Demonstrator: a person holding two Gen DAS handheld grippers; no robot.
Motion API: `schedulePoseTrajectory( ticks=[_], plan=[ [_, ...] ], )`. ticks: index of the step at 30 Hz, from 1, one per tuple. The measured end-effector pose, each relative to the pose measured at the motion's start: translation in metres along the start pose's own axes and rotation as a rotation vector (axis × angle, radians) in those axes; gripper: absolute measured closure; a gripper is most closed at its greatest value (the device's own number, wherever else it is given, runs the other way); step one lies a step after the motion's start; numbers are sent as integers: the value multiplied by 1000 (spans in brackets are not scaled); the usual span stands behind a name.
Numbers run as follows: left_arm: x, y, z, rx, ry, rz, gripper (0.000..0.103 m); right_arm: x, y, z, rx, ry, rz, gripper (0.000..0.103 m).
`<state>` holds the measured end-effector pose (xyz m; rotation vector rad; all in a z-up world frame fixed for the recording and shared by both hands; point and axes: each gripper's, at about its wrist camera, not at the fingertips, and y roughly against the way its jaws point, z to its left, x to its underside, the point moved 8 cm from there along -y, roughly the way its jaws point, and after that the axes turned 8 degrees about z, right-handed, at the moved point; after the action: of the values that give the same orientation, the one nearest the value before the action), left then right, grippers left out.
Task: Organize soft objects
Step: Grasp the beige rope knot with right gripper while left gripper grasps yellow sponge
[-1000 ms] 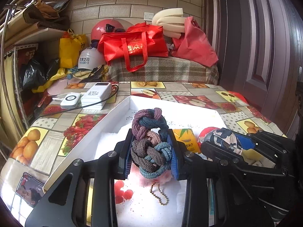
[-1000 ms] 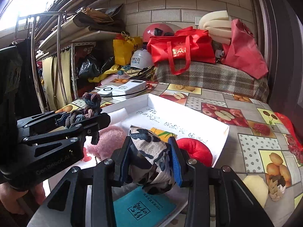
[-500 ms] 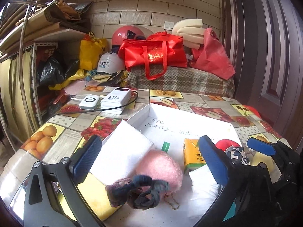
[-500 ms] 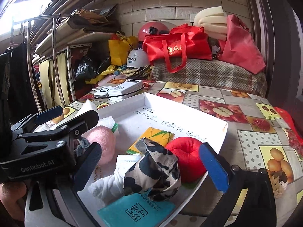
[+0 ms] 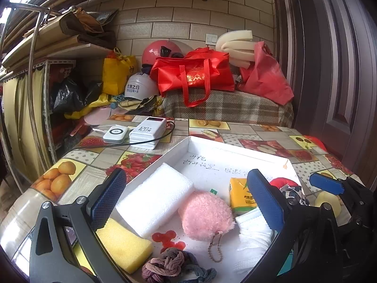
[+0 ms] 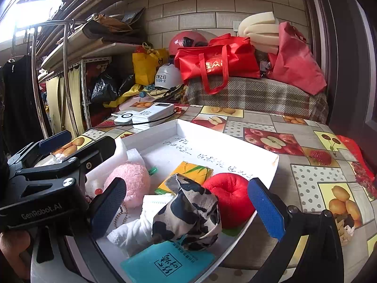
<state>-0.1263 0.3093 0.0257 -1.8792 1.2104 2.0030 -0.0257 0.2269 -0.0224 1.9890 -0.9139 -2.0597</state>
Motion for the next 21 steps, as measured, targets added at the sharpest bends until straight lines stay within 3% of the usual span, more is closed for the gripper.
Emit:
schedulePoseTrajectory(
  ticks=[21],
  plan=[
    [5,16,-3,6,23,-16,0,-2,21,7,56,38,-89,0]
  ],
)
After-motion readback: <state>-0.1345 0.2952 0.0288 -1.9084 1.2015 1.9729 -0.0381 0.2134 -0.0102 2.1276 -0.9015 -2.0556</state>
